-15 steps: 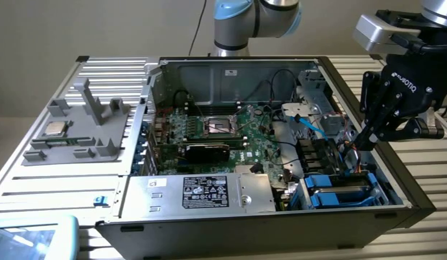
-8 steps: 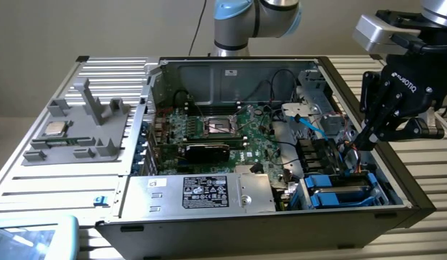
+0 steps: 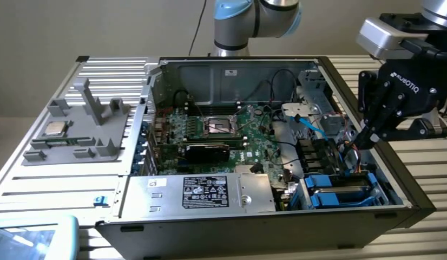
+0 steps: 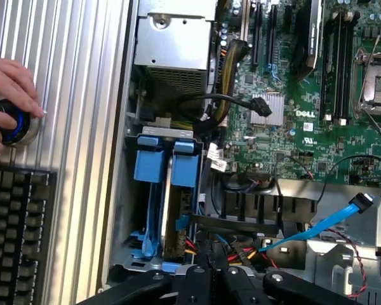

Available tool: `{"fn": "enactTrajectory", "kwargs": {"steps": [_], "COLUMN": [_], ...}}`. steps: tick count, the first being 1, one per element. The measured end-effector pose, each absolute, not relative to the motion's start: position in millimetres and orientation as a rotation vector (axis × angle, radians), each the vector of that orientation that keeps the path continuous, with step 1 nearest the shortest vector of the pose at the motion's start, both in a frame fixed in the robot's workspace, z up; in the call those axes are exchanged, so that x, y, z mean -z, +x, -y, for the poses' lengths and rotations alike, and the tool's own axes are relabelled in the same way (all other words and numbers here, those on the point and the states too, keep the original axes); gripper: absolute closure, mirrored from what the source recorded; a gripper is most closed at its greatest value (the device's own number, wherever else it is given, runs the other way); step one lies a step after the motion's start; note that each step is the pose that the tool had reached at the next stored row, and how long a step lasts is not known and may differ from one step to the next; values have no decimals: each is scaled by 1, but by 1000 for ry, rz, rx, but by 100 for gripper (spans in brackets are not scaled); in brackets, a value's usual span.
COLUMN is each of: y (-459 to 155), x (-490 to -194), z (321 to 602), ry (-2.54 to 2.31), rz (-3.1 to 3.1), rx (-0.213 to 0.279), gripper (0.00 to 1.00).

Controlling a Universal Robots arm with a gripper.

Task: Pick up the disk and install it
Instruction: 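Insert the second disk wire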

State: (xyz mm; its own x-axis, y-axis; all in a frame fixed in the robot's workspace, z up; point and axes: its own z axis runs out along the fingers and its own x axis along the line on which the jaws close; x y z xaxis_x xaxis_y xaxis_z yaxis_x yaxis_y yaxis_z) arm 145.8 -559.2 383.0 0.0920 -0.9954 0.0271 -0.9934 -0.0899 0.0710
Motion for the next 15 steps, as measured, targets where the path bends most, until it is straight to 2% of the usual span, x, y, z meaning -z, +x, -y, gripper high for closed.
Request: {"fn": "enactTrajectory", "kwargs": {"steps": [15], "y": [146], "x": [-383], "z": [559], "ry": [2515], "rz": [1850], "rx": [109], "gripper": [89]}}
